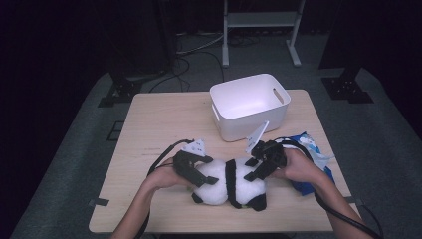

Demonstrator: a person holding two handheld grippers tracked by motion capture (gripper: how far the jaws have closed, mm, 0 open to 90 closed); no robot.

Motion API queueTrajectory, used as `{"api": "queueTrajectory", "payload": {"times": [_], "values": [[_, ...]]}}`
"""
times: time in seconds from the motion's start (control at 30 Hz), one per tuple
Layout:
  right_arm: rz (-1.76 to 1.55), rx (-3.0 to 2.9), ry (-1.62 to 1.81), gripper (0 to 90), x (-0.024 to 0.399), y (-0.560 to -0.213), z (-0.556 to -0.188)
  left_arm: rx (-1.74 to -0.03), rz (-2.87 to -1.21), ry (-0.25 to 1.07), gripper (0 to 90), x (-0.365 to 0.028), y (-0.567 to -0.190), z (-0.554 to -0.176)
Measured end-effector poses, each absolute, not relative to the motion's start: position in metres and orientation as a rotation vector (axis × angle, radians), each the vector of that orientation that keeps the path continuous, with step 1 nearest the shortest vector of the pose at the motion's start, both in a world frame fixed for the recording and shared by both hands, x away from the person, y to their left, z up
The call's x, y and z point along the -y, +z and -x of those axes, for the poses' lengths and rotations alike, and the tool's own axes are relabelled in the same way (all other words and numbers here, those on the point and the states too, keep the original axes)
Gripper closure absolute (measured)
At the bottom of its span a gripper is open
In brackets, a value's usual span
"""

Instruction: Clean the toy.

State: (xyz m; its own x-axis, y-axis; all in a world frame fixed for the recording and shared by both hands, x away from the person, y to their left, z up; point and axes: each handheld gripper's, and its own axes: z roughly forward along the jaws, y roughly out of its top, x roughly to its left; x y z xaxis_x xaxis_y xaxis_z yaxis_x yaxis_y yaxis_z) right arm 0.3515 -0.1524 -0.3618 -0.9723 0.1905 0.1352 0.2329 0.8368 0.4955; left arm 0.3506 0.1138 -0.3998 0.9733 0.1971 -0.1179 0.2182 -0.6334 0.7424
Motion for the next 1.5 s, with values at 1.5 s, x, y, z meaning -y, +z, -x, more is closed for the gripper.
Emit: {"api": "queueTrajectory", "payload": {"times": [1.5], "values": [[0.636,3.021,-1.010,30.0,0.194,-0.301,-0.448,-0.271,-2.225,-0.061,9.1,-0.130,-0.386,-0.350]]}}
